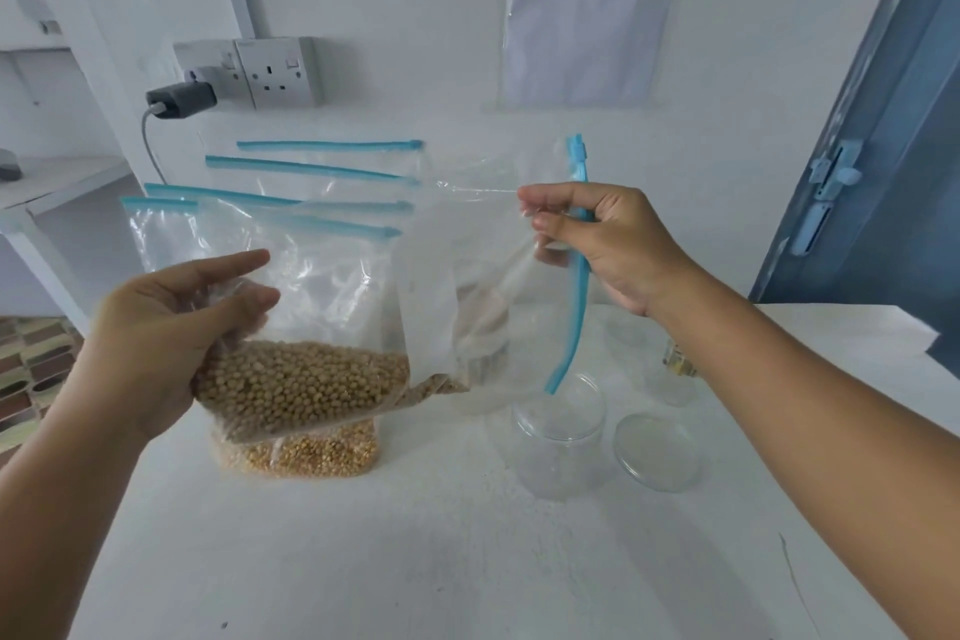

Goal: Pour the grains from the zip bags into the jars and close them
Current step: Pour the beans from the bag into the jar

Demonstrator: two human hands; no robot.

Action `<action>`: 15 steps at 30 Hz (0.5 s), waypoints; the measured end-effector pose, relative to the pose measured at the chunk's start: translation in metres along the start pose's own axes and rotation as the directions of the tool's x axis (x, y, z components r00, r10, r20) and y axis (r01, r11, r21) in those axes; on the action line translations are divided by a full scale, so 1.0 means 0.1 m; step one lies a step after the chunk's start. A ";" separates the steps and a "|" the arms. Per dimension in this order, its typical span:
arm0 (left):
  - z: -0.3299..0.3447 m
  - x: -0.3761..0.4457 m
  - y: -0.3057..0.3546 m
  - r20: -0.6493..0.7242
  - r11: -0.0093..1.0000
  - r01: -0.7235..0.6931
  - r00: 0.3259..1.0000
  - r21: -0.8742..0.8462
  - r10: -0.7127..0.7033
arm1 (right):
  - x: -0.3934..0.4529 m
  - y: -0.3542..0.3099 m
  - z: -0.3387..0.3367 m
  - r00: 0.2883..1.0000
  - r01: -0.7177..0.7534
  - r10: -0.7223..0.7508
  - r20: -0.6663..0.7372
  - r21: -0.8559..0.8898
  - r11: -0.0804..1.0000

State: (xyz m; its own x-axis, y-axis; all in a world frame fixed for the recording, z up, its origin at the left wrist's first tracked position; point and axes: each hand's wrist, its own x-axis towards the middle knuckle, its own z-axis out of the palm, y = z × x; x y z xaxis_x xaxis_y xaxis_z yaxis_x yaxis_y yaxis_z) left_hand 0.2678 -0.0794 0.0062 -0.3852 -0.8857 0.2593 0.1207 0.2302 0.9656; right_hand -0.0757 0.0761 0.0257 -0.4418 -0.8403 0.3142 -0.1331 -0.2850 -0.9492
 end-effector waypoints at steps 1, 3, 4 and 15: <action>0.04 0.01 0.02 0.008 1.000 0.016 1.000 -0.006 -0.016 | -0.01 0.01 -0.02 1.000 -0.011 0.011 -0.009 0.006 1.000; 0.10 0.01 0.05 0.003 0.999 0.041 0.999 -0.009 -0.041 | -0.03 0.02 -0.04 1.000 -0.021 0.022 -0.014 0.017 1.000; 0.11 0.01 0.06 -0.001 0.998 0.056 0.998 -0.005 -0.056 | -0.04 0.02 -0.04 1.000 -0.022 0.022 -0.009 0.020 1.000; 0.09 0.15 0.29 0.013 0.987 0.135 0.990 0.089 -0.137 | -0.07 0.10 -0.07 0.998 -0.053 0.054 -0.017 0.059 0.997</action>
State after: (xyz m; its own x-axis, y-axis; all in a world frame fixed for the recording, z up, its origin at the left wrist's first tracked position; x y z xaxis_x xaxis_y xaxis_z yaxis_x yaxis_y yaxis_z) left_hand 0.2573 -0.0821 0.0387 -0.4099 -0.9036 0.1246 -0.0145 0.1430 0.9896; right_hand -0.0800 0.0817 0.0137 -0.4636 -0.8463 0.2622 -0.0571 -0.2668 -0.9621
